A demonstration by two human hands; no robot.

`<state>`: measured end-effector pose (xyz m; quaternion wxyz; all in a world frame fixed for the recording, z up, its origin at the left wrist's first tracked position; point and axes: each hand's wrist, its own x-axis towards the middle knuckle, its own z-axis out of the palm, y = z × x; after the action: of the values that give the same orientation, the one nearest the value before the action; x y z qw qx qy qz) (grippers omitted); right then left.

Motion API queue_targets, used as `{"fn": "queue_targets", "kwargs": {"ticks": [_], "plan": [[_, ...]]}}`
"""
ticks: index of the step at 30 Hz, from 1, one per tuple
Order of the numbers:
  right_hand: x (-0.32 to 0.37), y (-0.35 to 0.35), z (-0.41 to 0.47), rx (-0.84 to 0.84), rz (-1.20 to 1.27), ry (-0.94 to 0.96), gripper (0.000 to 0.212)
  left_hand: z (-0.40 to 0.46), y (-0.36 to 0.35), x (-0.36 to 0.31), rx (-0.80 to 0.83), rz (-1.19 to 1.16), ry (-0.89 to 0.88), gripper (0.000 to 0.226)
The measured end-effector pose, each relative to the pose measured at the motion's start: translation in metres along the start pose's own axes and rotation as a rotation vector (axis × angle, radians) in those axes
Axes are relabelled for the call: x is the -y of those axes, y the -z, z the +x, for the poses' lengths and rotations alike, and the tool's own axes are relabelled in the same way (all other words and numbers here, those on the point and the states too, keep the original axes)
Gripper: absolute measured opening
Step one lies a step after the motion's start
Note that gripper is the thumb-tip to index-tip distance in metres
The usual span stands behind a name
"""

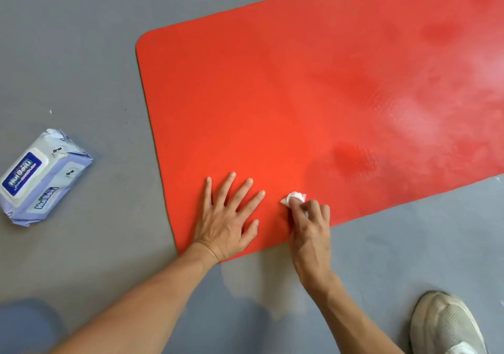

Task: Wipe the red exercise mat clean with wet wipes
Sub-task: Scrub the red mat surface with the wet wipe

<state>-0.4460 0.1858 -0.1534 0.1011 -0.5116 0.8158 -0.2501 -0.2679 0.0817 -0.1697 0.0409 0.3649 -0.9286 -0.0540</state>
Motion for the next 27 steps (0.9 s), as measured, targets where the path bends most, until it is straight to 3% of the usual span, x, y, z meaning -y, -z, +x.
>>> {"fn": "queue_targets", "kwargs": {"ticks": [4, 9, 11, 13, 16, 19, 24, 27], "plan": [[-0.007, 0.008, -0.03, 0.177, -0.024, 0.229, 0.046, -0.001, 0.0, -0.001, 0.001, -0.014, 0.033, 0.06], [-0.067, 0.039, 0.01, -0.104, -0.097, -0.164, 0.043, 0.001, 0.0, -0.003, 0.018, 0.007, 0.049, 0.06], [-0.06, 0.035, 0.006, -0.139, -0.1, -0.207, 0.043, 0.001, 0.0, -0.003, 0.019, 0.012, 0.052, 0.061], [-0.037, 0.021, -0.009, -0.105, -0.051, -0.119, 0.039, 0.001, 0.0, -0.004, 0.018, 0.012, 0.056, 0.061], [-0.008, 0.007, -0.039, 0.079, 0.016, 0.134, 0.04, 0.0, 0.0, -0.004, 0.018, 0.014, 0.053, 0.062], [-0.03, 0.018, -0.023, 0.112, -0.002, 0.25, 0.034, 0.0, 0.001, -0.003, 0.024, 0.012, 0.057, 0.061], [-0.063, 0.03, 0.022, -0.157, -0.035, -0.224, 0.036, 0.002, 0.0, -0.003, 0.043, 0.005, 0.055, 0.06], [-0.019, 0.007, 0.005, -0.086, -0.003, -0.09, 0.037, 0.001, 0.001, -0.003, 0.077, 0.007, 0.059, 0.061]]}}
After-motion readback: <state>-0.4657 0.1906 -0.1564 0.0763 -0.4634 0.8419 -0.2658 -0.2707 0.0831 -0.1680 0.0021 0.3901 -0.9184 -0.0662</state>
